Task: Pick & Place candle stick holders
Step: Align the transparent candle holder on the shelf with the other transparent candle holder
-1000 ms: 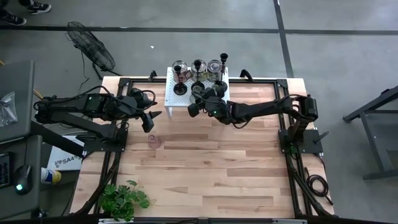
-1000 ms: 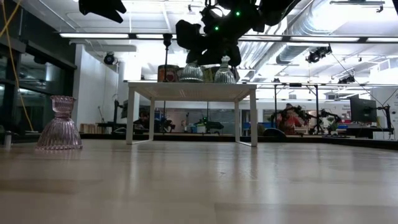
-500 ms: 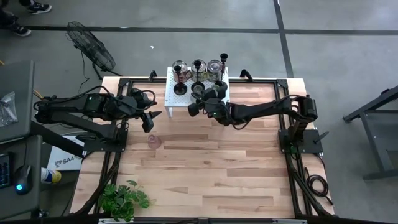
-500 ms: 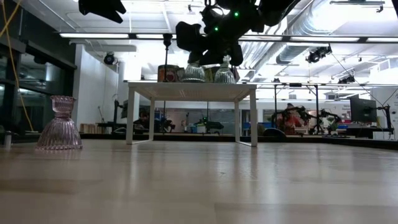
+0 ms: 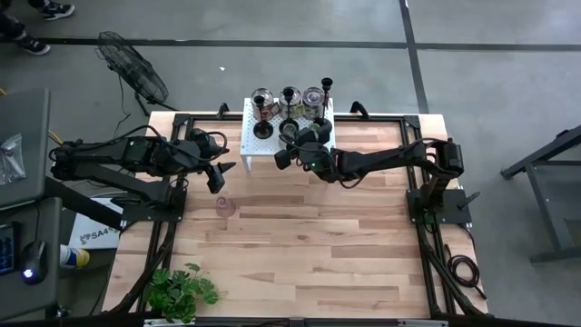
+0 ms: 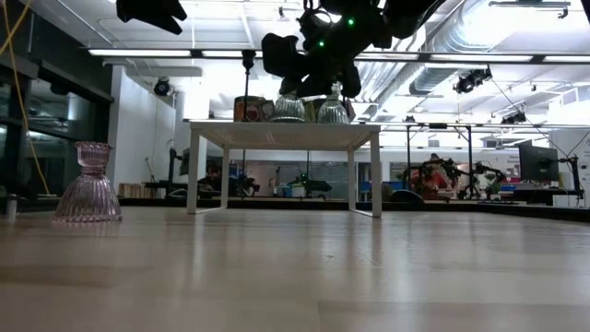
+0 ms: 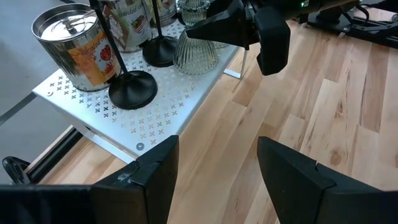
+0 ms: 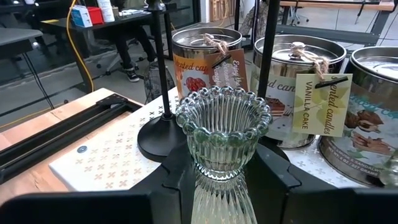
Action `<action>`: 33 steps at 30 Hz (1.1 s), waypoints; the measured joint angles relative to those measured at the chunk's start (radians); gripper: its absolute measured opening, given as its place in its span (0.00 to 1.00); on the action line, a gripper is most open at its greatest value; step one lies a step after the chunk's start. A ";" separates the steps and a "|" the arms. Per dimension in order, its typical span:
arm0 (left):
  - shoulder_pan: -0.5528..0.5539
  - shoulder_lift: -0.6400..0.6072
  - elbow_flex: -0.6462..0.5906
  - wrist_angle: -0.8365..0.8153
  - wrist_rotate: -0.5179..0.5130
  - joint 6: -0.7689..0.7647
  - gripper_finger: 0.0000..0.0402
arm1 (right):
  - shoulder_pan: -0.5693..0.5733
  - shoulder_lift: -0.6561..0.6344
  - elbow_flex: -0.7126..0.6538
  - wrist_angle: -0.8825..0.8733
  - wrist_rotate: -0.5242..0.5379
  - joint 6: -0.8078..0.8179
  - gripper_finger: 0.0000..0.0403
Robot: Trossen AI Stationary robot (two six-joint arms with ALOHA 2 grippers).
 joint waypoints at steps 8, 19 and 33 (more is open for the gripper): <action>0.000 0.000 0.000 -0.003 0.000 0.000 0.53 | 0.000 0.000 0.000 -0.008 0.000 0.000 0.30; 0.000 0.000 0.000 -0.011 0.000 0.000 0.53 | -0.001 0.000 0.000 -0.018 0.000 0.000 0.32; 0.000 0.000 0.000 -0.018 0.001 -0.004 0.53 | 0.008 0.001 -0.003 -0.022 0.009 -0.024 0.40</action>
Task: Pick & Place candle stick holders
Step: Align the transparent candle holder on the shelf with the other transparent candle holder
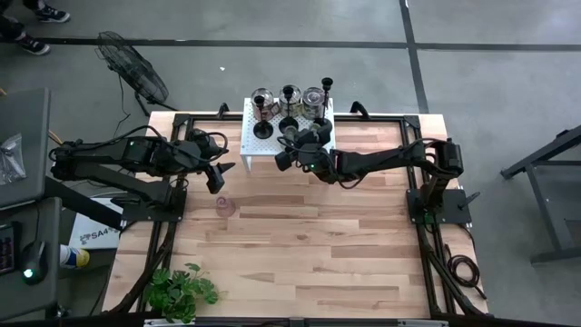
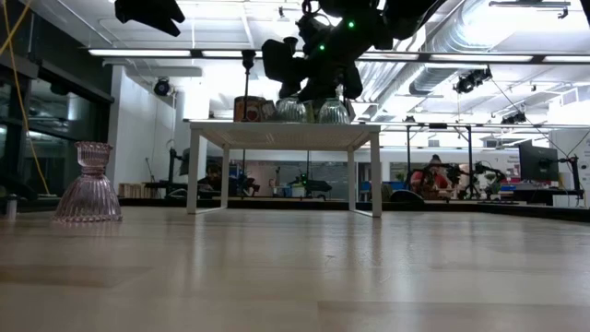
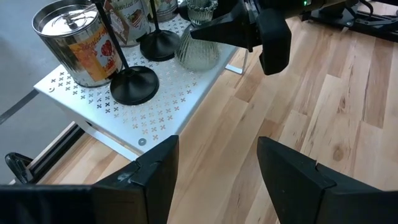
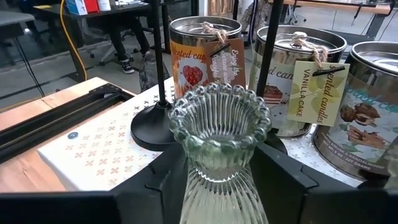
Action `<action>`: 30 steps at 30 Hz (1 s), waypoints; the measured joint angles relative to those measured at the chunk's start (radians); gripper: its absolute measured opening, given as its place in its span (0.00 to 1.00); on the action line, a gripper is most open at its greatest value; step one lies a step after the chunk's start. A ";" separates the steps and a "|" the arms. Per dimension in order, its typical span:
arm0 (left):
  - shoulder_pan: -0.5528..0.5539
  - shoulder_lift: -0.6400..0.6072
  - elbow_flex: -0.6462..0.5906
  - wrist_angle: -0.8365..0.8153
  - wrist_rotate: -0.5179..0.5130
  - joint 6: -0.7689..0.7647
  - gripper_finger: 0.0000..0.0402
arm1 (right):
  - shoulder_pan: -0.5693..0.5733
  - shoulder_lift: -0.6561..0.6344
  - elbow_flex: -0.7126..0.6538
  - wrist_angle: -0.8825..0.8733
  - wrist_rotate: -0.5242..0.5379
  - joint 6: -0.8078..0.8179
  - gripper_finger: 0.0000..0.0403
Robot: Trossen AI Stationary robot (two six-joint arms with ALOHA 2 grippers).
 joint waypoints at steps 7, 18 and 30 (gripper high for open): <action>0.000 0.000 0.000 0.000 0.000 0.000 0.53 | 0.000 0.000 0.000 0.003 0.000 -0.001 0.49; 0.000 0.000 0.000 0.000 0.000 0.000 0.53 | 0.007 -0.003 0.000 0.053 -0.001 -0.054 0.56; 0.000 0.000 0.000 0.000 0.001 0.000 0.53 | 0.007 -0.006 0.000 0.087 0.003 -0.107 0.56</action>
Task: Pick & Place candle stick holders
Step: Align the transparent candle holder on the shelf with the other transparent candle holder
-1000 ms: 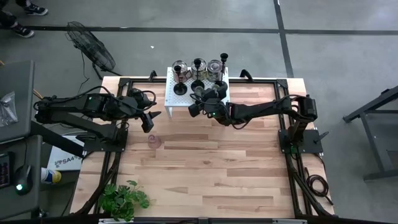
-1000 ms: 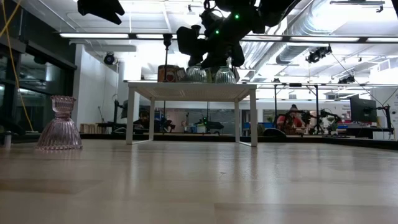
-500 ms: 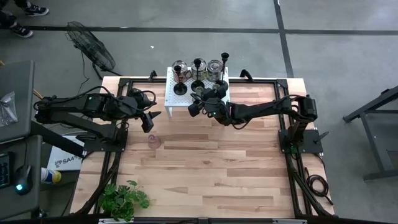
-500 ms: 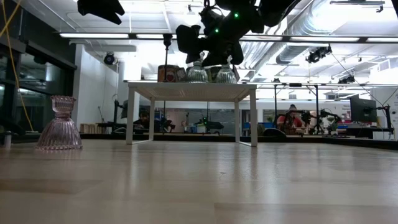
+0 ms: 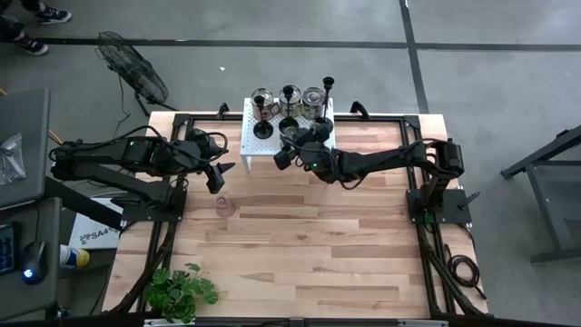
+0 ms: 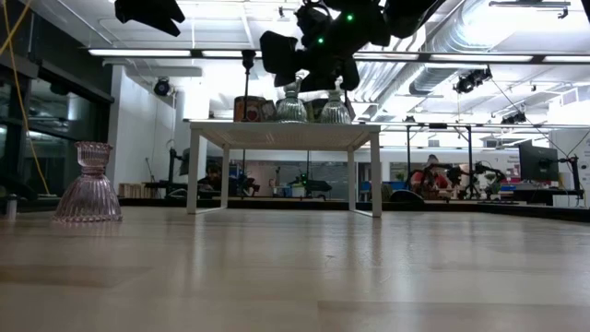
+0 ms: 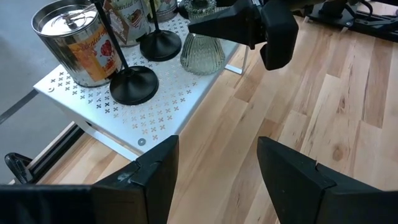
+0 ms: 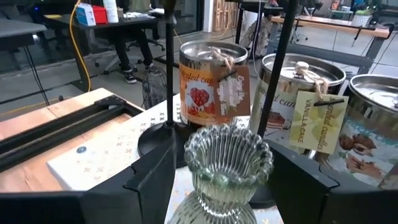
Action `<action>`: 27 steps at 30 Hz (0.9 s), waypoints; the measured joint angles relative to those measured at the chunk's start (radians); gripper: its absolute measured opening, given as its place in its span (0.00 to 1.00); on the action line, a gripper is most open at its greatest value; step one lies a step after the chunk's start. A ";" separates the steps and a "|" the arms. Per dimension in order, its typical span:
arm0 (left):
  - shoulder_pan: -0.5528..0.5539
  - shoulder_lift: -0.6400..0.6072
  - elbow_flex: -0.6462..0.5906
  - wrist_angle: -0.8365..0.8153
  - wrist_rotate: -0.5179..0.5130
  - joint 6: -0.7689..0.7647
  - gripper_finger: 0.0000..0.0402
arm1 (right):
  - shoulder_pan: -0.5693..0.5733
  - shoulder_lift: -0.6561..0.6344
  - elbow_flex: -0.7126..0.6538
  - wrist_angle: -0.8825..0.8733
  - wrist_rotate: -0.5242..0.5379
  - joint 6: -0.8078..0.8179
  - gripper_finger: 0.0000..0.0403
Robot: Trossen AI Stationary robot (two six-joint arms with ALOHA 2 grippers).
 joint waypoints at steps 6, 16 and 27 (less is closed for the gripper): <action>0.000 0.000 0.000 0.000 0.002 0.000 0.53 | 0.000 -0.001 0.000 0.026 0.033 -0.032 0.56; 0.000 0.000 0.000 -0.003 0.002 0.000 0.53 | 0.000 -0.013 0.001 0.083 0.034 -0.112 0.56; 0.000 0.000 0.000 -0.003 -0.001 0.000 0.53 | 0.020 -0.164 0.002 0.006 0.041 -0.131 0.56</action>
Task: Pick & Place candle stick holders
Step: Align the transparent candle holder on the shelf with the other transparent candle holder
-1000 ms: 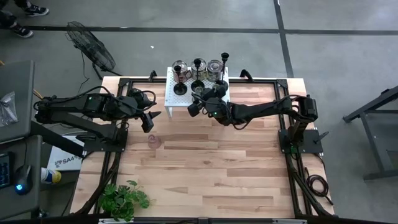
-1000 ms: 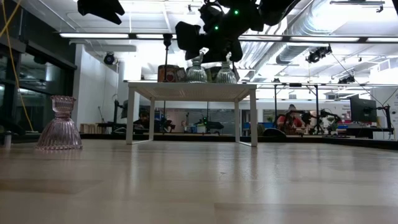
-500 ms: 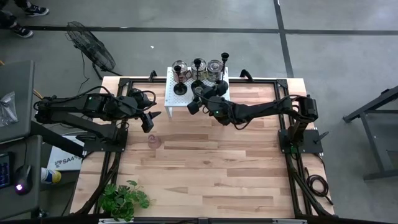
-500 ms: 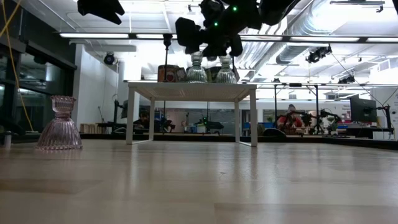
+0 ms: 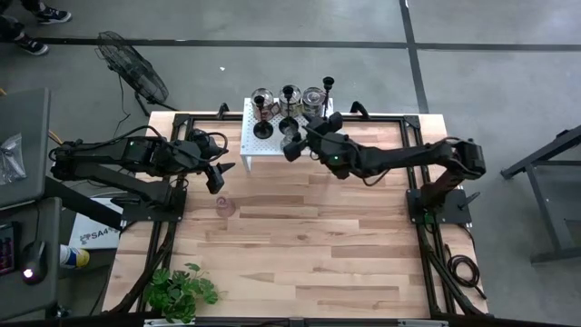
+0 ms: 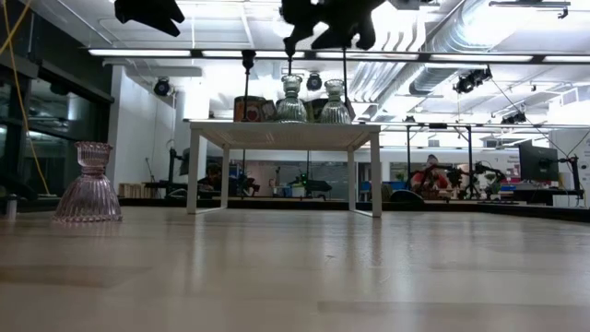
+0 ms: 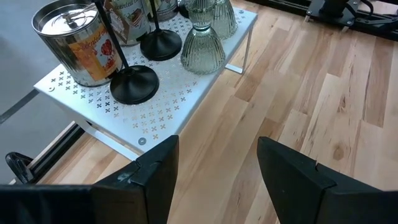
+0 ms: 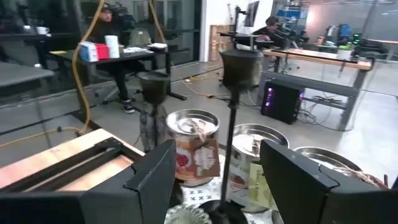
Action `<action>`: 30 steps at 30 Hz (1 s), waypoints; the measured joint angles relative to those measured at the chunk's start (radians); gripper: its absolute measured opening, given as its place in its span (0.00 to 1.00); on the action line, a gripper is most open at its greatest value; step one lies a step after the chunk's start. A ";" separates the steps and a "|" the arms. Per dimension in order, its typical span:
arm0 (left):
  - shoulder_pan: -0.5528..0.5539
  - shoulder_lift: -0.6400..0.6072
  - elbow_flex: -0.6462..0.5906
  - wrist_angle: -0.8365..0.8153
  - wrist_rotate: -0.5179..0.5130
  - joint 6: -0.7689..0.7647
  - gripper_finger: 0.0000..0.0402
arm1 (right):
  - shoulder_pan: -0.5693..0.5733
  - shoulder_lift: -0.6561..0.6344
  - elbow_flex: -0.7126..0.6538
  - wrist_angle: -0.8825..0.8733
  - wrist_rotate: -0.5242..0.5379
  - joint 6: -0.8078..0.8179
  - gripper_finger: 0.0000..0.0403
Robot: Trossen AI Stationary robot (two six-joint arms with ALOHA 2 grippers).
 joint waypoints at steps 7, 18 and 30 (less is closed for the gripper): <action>0.000 0.000 0.000 0.000 0.000 -0.004 0.53 | 0.056 -0.063 0.000 -0.126 -0.050 -0.026 0.56; 0.000 0.000 0.000 0.000 0.001 -0.005 0.53 | 0.137 -0.060 -0.041 -0.272 -0.131 0.043 0.36; 0.000 0.000 0.000 0.001 0.001 -0.005 0.53 | 0.159 -0.059 -0.225 -0.164 -0.208 0.184 0.04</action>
